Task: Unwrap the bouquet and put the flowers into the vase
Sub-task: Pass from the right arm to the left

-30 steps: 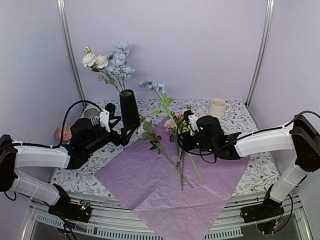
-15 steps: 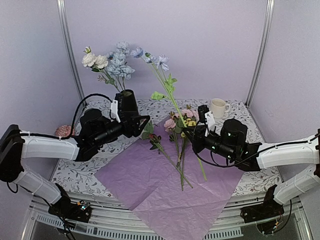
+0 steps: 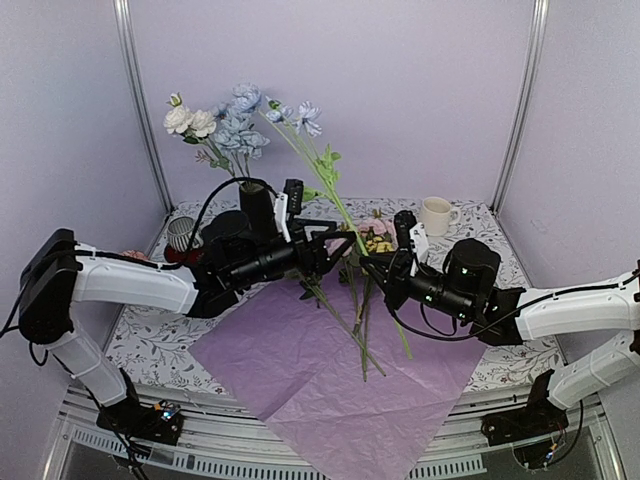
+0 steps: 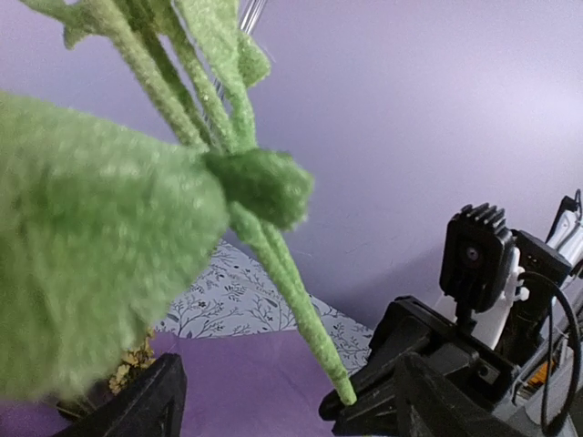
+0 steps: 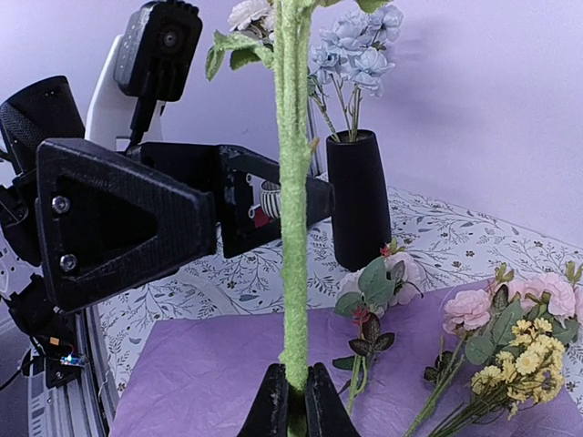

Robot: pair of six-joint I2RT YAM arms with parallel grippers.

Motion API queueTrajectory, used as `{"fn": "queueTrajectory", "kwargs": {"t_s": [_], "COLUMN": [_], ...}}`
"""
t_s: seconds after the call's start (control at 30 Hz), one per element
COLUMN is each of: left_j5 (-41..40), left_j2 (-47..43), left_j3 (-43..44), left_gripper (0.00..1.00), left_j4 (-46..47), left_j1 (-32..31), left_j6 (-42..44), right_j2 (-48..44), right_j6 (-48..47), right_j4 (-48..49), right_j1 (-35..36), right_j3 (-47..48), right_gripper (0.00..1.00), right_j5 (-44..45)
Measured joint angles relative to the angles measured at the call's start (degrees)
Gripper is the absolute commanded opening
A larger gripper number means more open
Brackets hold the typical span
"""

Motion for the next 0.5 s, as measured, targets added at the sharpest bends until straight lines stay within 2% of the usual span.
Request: {"fn": "queueTrajectory", "kwargs": {"t_s": [0.33,0.5], "left_j5": [0.5,0.3], "left_j2": [0.9,1.0], "left_j3": [2.6,3.7], "left_gripper": [0.51,0.28], "left_j4": [0.0,-0.2], "left_j1": [-0.1,-0.1], "left_j6": [-1.7,-2.4], "right_j2": [0.0,0.1], "right_j6": [-0.5,-0.6], "right_j4": [0.3,0.3], "right_j1": [0.3,0.4], "right_j3": [0.0,0.0], "right_gripper": [0.06,0.07], "right_j5": [-1.4,-1.9]}}
